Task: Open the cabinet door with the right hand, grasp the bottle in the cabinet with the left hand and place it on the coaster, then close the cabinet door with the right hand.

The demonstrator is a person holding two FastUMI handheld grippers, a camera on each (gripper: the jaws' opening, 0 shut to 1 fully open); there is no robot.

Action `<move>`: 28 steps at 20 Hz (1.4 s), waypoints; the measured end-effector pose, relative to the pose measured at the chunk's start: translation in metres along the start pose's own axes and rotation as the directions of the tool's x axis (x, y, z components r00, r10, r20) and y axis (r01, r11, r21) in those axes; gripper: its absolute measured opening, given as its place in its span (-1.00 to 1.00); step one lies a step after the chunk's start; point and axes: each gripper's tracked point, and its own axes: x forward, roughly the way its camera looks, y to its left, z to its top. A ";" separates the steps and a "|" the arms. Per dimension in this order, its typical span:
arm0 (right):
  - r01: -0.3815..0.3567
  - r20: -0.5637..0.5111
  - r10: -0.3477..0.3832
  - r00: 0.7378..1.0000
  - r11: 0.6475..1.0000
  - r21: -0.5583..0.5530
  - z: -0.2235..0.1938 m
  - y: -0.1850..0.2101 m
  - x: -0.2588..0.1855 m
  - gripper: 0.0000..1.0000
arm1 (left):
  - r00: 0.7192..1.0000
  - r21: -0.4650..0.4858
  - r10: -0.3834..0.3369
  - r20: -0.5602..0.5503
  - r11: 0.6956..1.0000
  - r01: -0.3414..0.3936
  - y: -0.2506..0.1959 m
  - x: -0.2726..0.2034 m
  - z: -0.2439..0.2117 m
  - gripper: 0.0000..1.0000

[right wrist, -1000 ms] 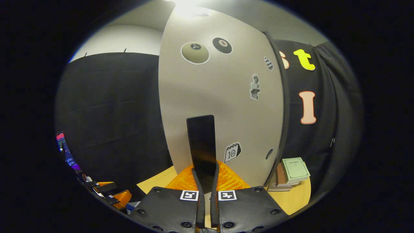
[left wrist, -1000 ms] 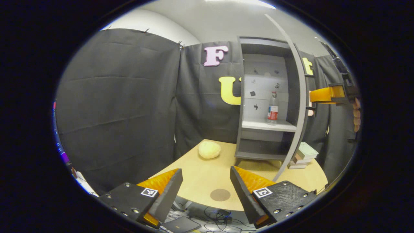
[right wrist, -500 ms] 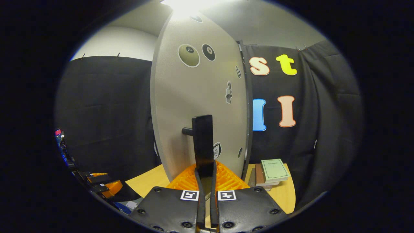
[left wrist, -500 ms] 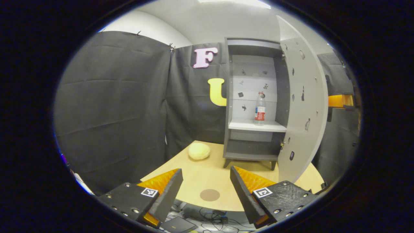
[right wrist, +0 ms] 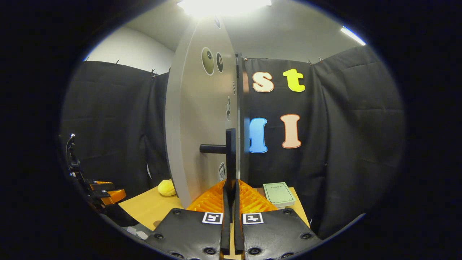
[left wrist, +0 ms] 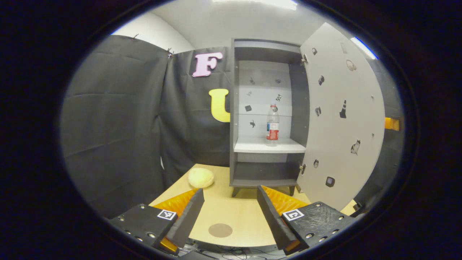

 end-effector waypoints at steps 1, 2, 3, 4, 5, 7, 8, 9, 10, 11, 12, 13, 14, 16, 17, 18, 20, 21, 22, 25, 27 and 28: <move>0.002 0.000 -0.002 1.000 1.000 0.025 -0.002 0.001 0.000 -0.88 | 1.000 -0.004 -0.018 -0.004 1.000 0.018 -0.001 0.011 0.002 0.77; 0.009 0.008 -0.009 1.000 0.999 0.045 -0.001 0.000 0.001 -0.94 | 0.999 -0.011 -0.036 -0.006 0.999 0.035 -0.004 0.020 0.004 0.82; 0.024 0.012 -0.025 1.000 0.998 0.055 -0.001 -0.002 0.001 -0.95 | 0.999 -0.019 -0.051 -0.007 0.999 0.051 -0.005 0.031 0.006 0.77; 0.039 0.015 -0.040 0.999 0.998 0.058 -0.001 -0.003 0.000 -0.87 | 0.998 -0.026 -0.067 -0.011 0.997 0.067 -0.006 0.040 0.006 0.77; 0.042 0.022 -0.043 0.999 0.997 0.062 0.001 -0.003 -0.002 -0.82 | 0.996 -0.030 -0.083 -0.013 0.996 0.083 -0.007 0.051 0.008 0.77; 0.084 0.035 -0.086 0.996 0.994 0.064 0.005 -0.011 -0.010 -0.74 | 0.994 -0.028 -0.112 -0.013 0.993 0.112 -0.007 0.071 0.012 0.82; 0.099 0.045 -0.102 0.994 0.993 0.067 0.005 -0.014 -0.019 -0.37 | 0.992 -0.020 -0.124 -0.013 0.992 0.124 -0.006 0.079 0.014 0.82; 0.127 0.053 -0.131 0.990 0.990 0.068 0.009 -0.020 -0.024 -0.24 | 0.991 -0.012 -0.134 -0.018 0.991 0.134 -0.006 0.091 0.017 0.76; 0.146 0.060 -0.151 0.987 0.986 0.079 0.014 -0.023 -0.032 0.22 | 0.989 -0.009 -0.146 -0.021 0.989 0.145 -0.006 0.101 0.019 0.82; 0.154 0.070 -0.161 0.984 0.983 0.097 0.019 -0.025 -0.037 0.31 | 0.987 -0.011 -0.162 -0.010 0.987 0.162 -0.007 0.111 0.026 0.77; 0.176 0.076 -0.185 0.980 0.978 0.109 0.020 -0.029 -0.042 0.58 | 0.983 -0.018 -0.186 -0.001 0.982 0.186 -0.012 0.121 0.033 0.77; 0.198 0.077 -0.207 0.975 0.974 0.113 0.022 -0.034 -0.048 0.55 | 0.976 -0.028 -0.217 0.006 0.976 0.217 -0.018 0.132 0.040 0.77; 0.218 0.074 -0.227 0.971 0.969 0.118 0.023 -0.036 -0.052 0.75 | 0.969 -0.033 -0.246 0.013 0.969 0.246 -0.024 0.143 0.045 0.82; 0.261 0.064 -0.270 0.961 0.958 0.121 0.024 -0.042 -0.064 0.75 | 0.957 -0.036 -0.289 0.026 0.957 0.289 -0.032 0.165 0.057 0.77; 0.293 0.064 -0.302 0.951 0.949 0.116 0.026 -0.048 -0.070 0.75 | 0.951 -0.029 -0.307 0.036 0.951 0.308 -0.037 0.176 0.064 0.77; 0.335 0.066 -0.343 0.937 0.936 0.110 0.027 -0.058 -0.075 0.90 | 0.945 -0.018 -0.324 0.044 0.946 0.325 -0.043 0.186 0.071 0.77; 0.405 0.064 -0.414 0.908 0.907 0.114 0.029 -0.072 -0.084 0.75 | 0.926 0.007 -0.373 0.057 0.928 0.373 -0.058 0.205 0.083 0.76; 0.432 0.059 -0.442 0.895 0.893 0.125 0.029 -0.078 -0.085 0.66 | 0.917 0.015 -0.394 0.064 0.919 0.394 -0.066 0.212 0.088 0.76; 0.453 0.048 -0.463 0.885 0.880 0.142 0.027 -0.087 -0.084 0.73 | 0.909 0.024 -0.409 0.075 0.912 0.408 -0.074 0.222 0.094 0.77; 0.454 0.047 -0.469 0.882 0.872 0.185 0.028 -0.105 -0.070 0.96 | 0.895 0.049 -0.433 0.109 0.902 0.430 -0.097 0.246 0.114 0.76; 0.457 0.043 -0.472 0.880 0.869 0.190 0.025 -0.119 -0.059 0.96 | 0.879 0.042 -0.461 0.122 0.887 0.460 -0.120 0.259 0.125 0.81; 0.447 0.052 -0.463 0.885 0.875 0.185 0.026 -0.125 -0.051 0.96 | 0.872 0.029 -0.471 0.134 0.882 0.471 -0.130 0.266 0.133 0.82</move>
